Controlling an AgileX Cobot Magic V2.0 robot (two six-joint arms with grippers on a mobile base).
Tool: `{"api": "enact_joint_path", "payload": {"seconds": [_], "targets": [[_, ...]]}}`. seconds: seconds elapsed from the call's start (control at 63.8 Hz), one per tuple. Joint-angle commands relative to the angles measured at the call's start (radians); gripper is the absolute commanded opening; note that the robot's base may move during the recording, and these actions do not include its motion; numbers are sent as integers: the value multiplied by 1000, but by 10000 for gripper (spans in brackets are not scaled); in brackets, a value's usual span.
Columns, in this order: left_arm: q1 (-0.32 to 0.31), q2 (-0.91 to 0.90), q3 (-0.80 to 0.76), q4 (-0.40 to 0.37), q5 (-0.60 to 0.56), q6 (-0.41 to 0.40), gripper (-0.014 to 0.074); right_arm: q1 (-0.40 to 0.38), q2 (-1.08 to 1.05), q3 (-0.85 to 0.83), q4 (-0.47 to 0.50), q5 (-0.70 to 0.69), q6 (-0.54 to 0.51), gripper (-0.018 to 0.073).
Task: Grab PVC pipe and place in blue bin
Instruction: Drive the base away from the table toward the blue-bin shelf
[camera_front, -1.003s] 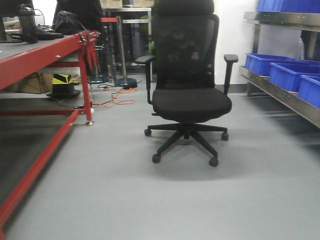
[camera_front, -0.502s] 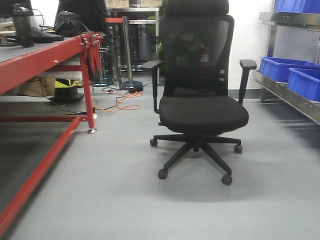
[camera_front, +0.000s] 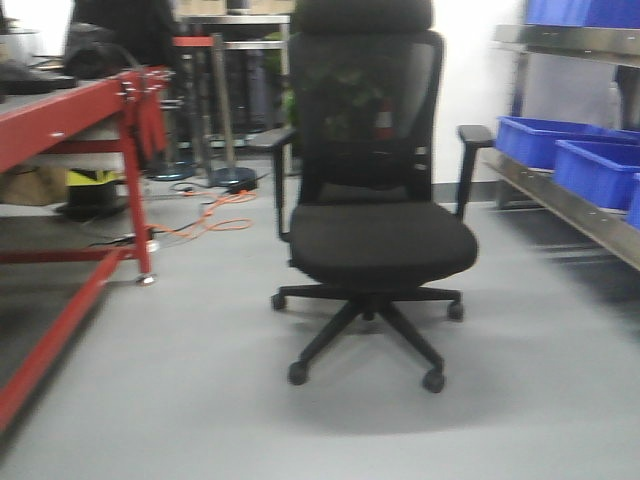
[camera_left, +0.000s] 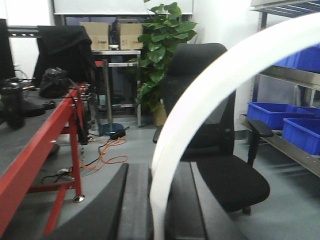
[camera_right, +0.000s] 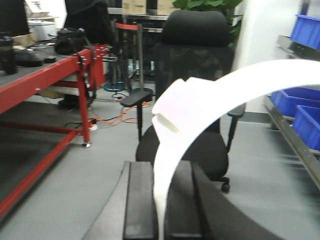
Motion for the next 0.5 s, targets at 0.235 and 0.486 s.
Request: {"api": "enact_joint_path", "payload": {"seconds": [0.235,0.486], "targets": [[-8,-2,-8,-4,-31,-8,-111,3,-2,-1,-8,-30,-6,-162],[-8,-2,-8,-4,-31,-8,-111,3,-2,-1,-8,-30,-6,-162]]}}
